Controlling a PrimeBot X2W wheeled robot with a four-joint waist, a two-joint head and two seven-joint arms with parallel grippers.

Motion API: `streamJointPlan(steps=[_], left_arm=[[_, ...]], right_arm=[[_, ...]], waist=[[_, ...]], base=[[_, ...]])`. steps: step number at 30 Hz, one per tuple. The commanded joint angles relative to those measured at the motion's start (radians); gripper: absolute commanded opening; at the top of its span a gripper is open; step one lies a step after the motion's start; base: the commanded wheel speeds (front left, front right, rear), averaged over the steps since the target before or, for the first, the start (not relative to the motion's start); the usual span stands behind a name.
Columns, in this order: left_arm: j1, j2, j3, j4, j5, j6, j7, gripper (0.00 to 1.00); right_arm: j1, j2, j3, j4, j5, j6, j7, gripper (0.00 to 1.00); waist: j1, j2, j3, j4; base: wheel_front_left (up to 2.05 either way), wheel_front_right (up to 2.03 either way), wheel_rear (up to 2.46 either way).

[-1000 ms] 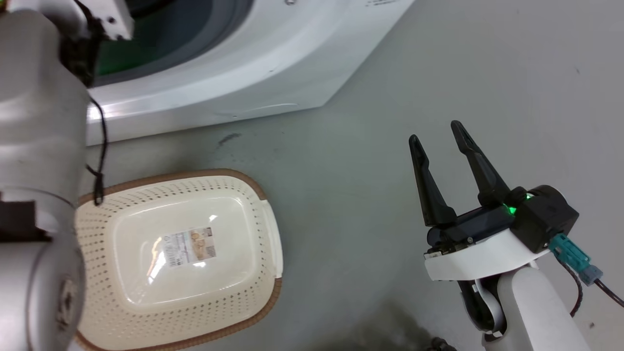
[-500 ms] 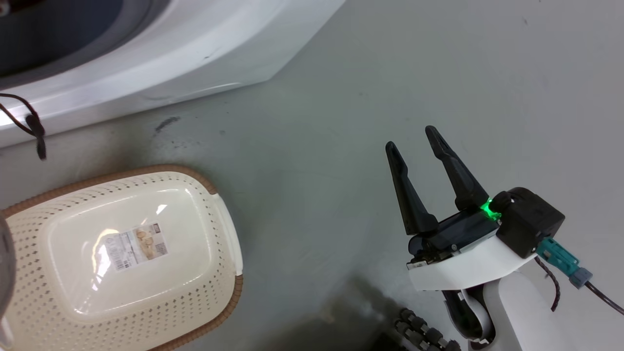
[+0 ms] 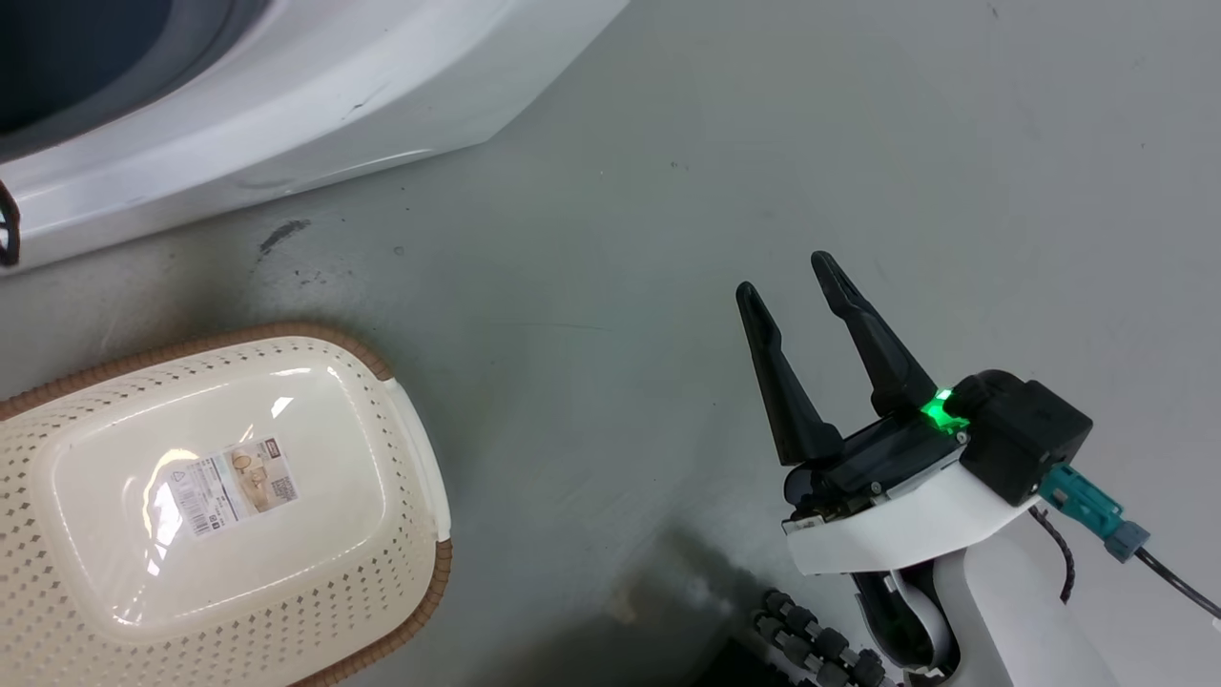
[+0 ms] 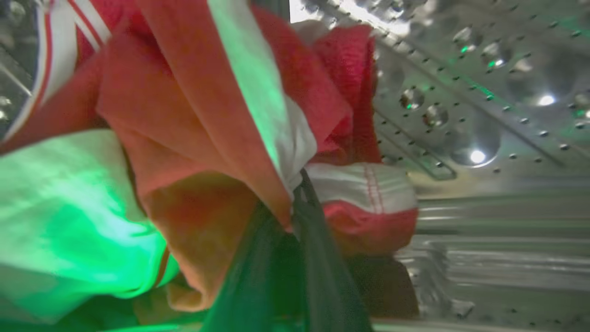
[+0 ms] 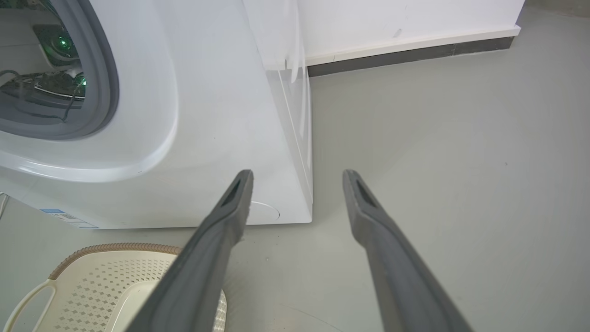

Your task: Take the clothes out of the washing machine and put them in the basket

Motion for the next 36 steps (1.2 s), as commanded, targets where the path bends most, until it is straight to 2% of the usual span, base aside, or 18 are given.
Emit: streamJointPlan(steps=[1,8,13,20,25,32,36], left_arm=[[0.029,0.002,-0.002,-0.015,-0.005,0.005,-0.037,0.0],[0.13,-0.022,0.009,-0.085,-0.031,-0.009,-0.279,0.0],[0.221,-0.038,0.017,-0.11,-0.057,-0.042,-0.467,0.0],[0.353,-0.06,0.016,-0.11,-0.067,-0.047,-0.686,0.0],[0.448,-0.09,0.014,-0.162,-0.067,-0.039,-0.727,0.0],[0.639,-0.132,0.059,-0.376,-0.071,-0.018,-0.728,0.0],[0.737,-0.153,0.08,-0.471,-0.064,-0.024,-0.728,0.0]], right_arm=[[-0.023,0.002,-0.003,0.006,0.006,0.0,-0.002,1.0],[-0.036,0.001,-0.027,0.021,-0.015,0.0,-0.002,1.0],[-0.024,0.001,-0.048,0.039,-0.033,0.0,-0.002,1.0],[0.012,0.001,-0.072,0.072,-0.055,0.0,-0.002,1.0],[0.037,0.001,-0.092,0.094,-0.069,0.0,-0.002,1.0],[0.071,0.001,-0.108,0.119,-0.074,0.0,-0.002,1.0],[0.089,0.001,-0.113,0.134,-0.075,0.0,-0.002,1.0]], waist=[[-0.0001,0.0,-0.012,0.007],[-0.0001,0.0,-0.074,0.05],[-0.0001,0.0,-0.142,0.081],[-0.0001,0.0,-0.257,0.124],[-0.0001,0.0,-0.336,0.156],[-0.0001,0.0,-0.436,0.194],[-0.0001,0.0,-0.487,0.212]], base=[[0.0,0.0,0.0],[0.0,0.0,0.0],[0.0,0.0,0.0],[0.0,0.0,0.0],[0.0,0.0,0.0],[0.0,0.0,0.0],[0.0,0.0,0.0]])
